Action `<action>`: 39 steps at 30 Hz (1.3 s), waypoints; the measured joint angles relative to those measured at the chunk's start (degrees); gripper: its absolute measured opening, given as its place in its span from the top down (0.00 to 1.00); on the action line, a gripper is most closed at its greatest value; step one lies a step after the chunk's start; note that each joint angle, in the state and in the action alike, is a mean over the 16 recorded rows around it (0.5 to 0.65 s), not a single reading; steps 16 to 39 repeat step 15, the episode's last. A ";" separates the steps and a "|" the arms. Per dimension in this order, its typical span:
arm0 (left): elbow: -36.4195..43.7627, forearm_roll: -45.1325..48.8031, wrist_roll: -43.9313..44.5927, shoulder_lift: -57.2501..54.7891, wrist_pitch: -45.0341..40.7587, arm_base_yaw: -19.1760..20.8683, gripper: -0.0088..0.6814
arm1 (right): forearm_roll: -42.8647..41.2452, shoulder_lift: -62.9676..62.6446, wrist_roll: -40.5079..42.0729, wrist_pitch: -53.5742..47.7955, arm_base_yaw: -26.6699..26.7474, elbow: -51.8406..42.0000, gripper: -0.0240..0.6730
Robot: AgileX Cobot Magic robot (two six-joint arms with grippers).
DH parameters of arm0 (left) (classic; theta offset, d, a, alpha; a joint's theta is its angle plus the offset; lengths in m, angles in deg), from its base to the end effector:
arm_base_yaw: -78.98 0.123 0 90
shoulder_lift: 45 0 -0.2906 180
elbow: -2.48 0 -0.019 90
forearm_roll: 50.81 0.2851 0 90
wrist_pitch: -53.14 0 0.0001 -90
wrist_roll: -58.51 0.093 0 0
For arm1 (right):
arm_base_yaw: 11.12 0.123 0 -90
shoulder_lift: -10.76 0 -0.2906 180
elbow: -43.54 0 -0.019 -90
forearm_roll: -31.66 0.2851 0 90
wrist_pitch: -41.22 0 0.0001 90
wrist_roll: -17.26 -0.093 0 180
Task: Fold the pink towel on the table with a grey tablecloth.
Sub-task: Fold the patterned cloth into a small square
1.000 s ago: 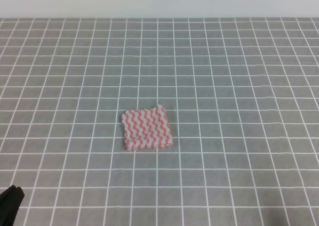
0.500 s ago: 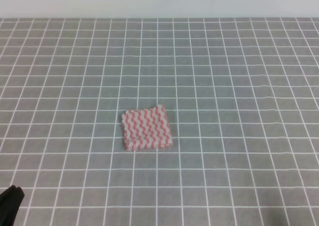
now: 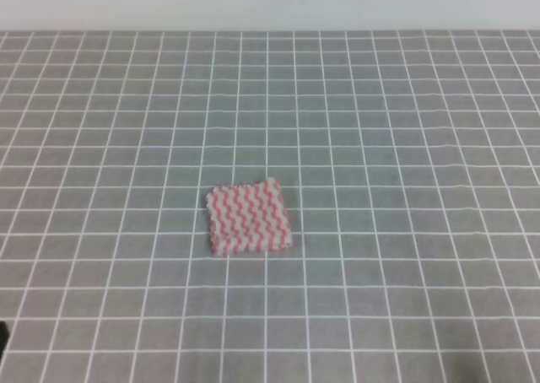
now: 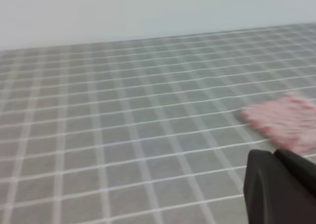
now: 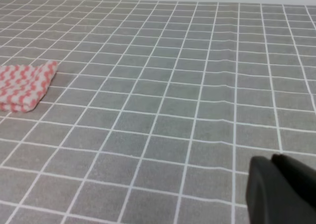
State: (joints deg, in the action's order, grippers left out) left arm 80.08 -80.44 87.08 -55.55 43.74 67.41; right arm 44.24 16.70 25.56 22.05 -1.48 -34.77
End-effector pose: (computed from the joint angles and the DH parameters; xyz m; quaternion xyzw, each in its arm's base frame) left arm 0.0874 -0.0256 0.1941 0.0972 0.7386 -0.1013 0.6593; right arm 0.0808 0.0205 0.1796 -0.0634 0.7798 0.0996 0.6148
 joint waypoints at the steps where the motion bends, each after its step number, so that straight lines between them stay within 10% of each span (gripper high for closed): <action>1: 0.01 2.65 -2.40 0.46 -0.61 0.58 0.99 | 0.01 0.05 -0.01 0.01 0.00 0.00 0.99; 10: 0.08 18.26 -17.65 3.87 -7.13 4.46 0.99 | 0.28 0.01 -0.07 0.04 0.00 -0.03 0.99; 39: 0.16 19.16 -18.06 3.91 -8.76 4.75 0.99 | 0.42 -0.01 -0.05 -0.03 0.00 -0.13 0.99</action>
